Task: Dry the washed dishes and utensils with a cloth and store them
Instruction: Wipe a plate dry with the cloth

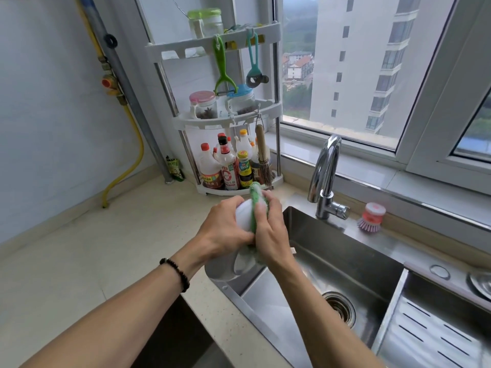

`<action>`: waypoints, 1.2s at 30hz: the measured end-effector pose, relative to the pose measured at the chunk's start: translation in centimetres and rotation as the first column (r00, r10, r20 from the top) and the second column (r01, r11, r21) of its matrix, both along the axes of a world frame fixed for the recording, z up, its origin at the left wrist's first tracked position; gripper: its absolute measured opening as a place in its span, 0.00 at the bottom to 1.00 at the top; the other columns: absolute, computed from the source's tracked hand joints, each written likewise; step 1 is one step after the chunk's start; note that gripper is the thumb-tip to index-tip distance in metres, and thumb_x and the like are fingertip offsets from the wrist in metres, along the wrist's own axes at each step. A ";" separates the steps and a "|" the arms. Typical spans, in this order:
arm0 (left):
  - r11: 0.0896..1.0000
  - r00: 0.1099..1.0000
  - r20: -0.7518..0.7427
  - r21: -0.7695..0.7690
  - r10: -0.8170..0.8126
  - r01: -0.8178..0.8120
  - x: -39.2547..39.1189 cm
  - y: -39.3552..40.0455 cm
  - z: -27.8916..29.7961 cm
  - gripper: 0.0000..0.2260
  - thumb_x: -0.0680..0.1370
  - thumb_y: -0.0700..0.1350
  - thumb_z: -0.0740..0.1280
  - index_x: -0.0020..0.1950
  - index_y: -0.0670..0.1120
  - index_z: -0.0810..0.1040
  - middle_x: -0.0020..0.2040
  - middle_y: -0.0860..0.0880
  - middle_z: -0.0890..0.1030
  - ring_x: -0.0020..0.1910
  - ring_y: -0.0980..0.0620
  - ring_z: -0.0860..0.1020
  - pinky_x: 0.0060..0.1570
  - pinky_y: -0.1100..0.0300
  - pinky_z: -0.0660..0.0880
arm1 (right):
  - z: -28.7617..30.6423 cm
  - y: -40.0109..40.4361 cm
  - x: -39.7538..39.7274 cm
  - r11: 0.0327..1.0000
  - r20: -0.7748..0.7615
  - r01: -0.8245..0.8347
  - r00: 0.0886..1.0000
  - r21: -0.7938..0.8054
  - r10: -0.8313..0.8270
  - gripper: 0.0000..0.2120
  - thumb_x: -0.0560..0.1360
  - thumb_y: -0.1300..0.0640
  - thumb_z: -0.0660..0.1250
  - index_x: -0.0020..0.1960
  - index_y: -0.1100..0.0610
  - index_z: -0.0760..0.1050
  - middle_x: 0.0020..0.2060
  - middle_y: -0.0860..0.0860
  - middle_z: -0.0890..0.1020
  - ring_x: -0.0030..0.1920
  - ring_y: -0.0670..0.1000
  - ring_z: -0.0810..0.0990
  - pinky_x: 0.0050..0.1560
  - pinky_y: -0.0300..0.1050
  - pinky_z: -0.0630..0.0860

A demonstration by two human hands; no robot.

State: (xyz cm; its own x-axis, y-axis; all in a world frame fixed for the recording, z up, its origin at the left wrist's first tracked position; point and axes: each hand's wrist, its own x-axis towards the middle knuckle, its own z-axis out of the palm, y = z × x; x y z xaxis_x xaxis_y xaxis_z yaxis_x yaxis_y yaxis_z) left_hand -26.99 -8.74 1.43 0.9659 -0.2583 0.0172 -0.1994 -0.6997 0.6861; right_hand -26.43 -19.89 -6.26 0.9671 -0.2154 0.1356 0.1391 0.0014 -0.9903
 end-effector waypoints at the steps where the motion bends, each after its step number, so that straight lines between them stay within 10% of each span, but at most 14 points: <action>1: 1.000 1.000 0.000 0.012 -0.008 0.008 -0.1 0.1 0.1 0.20 0.64 0.41 0.80 0.51 0.50 0.76 0.47 0.52 0.80 0.45 0.51 0.81 0.43 0.54 0.82 | -0.3 0.1 -0.3 1.000 0.003 -0.014 1.000 0.012 0.014 0.26 0.78 0.32 0.53 0.69 0.44 0.69 0.65 0.51 0.75 0.66 0.52 0.75 0.68 0.58 0.72; 5: 0.998 0.999 0.001 -0.010 -0.054 0.054 -0.3 0.5 0.5 0.22 0.64 0.41 0.81 0.54 0.48 0.77 0.49 0.52 0.80 0.46 0.52 0.80 0.42 0.58 0.81 | -0.7 -1.7 0.2 0.983 -0.228 0.120 0.970 0.142 -0.086 0.27 0.75 0.32 0.52 0.59 0.47 0.78 0.55 0.53 0.82 0.56 0.56 0.81 0.62 0.63 0.76; 10: 0.999 0.999 0.006 0.028 -0.047 0.047 0.0 0.1 0.8 0.21 0.64 0.42 0.79 0.54 0.48 0.77 0.48 0.52 0.81 0.46 0.50 0.81 0.45 0.54 0.82 | -0.1 -0.1 -1.0 0.998 0.040 -0.012 0.999 -0.066 0.014 0.23 0.80 0.36 0.52 0.73 0.38 0.67 0.73 0.43 0.68 0.74 0.46 0.67 0.74 0.51 0.64; 16: 0.973 0.989 -0.022 -0.186 -0.145 0.138 -0.8 0.8 1.9 0.23 0.63 0.38 0.80 0.53 0.51 0.77 0.50 0.51 0.81 0.47 0.52 0.82 0.43 0.59 0.82 | -0.6 -3.7 -0.1 0.855 -0.344 0.189 0.939 0.483 -0.013 0.17 0.73 0.39 0.67 0.46 0.51 0.84 0.46 0.59 0.84 0.47 0.57 0.82 0.58 0.61 0.78; 20: 0.970 0.975 -0.160 -0.213 -0.155 0.119 -0.7 1.9 1.6 0.30 0.56 0.51 0.79 0.58 0.49 0.78 0.52 0.49 0.82 0.50 0.50 0.83 0.48 0.52 0.83 | 0.8 -5.4 -0.2 0.927 -0.319 0.173 0.946 0.333 -0.062 0.16 0.81 0.52 0.63 0.36 0.54 0.80 0.31 0.53 0.80 0.35 0.53 0.77 0.40 0.46 0.74; 26: 0.979 0.954 -0.232 0.026 -0.191 0.203 -0.2 -0.2 2.5 0.16 0.65 0.42 0.81 0.50 0.48 0.82 0.47 0.48 0.84 0.46 0.48 0.84 0.48 0.48 0.83 | 3.1 -5.1 0.8 0.948 -0.057 -0.111 0.993 -0.299 0.099 0.31 0.68 0.36 0.62 0.33 0.66 0.77 0.26 0.58 0.75 0.27 0.51 0.71 0.30 0.46 0.67; 28: 0.983 0.964 -0.204 0.038 -0.168 0.179 -0.1 -1.0 1.9 0.15 0.64 0.39 0.79 0.49 0.48 0.83 0.46 0.48 0.85 0.45 0.48 0.84 0.48 0.47 0.83 | 3.6 -4.7 1.0 0.952 -0.010 -0.087 0.996 -0.292 0.088 0.26 0.72 0.38 0.62 0.35 0.61 0.77 0.28 0.54 0.77 0.28 0.51 0.74 0.31 0.47 0.70; 32: 0.997 0.991 -0.116 0.030 -0.069 0.073 0.3 -1.0 1.1 0.15 0.62 0.40 0.77 0.47 0.46 0.82 0.43 0.48 0.85 0.43 0.48 0.84 0.46 0.46 0.83 | 3.1 -2.7 -0.5 0.949 0.091 -0.062 0.991 -0.309 0.094 0.18 0.80 0.43 0.59 0.69 0.46 0.67 0.55 0.49 0.78 0.51 0.51 0.79 0.52 0.49 0.76; 36: 0.997 0.997 -0.032 0.045 -0.066 0.068 -0.5 -1.0 0.9 0.16 0.63 0.39 0.79 0.49 0.47 0.81 0.45 0.50 0.83 0.42 0.51 0.82 0.40 0.57 0.81 | 2.2 -2.6 -1.1 0.996 0.029 -0.048 0.998 -0.069 0.050 0.12 0.81 0.38 0.55 0.54 0.31 0.77 0.57 0.44 0.79 0.56 0.49 0.79 0.58 0.54 0.77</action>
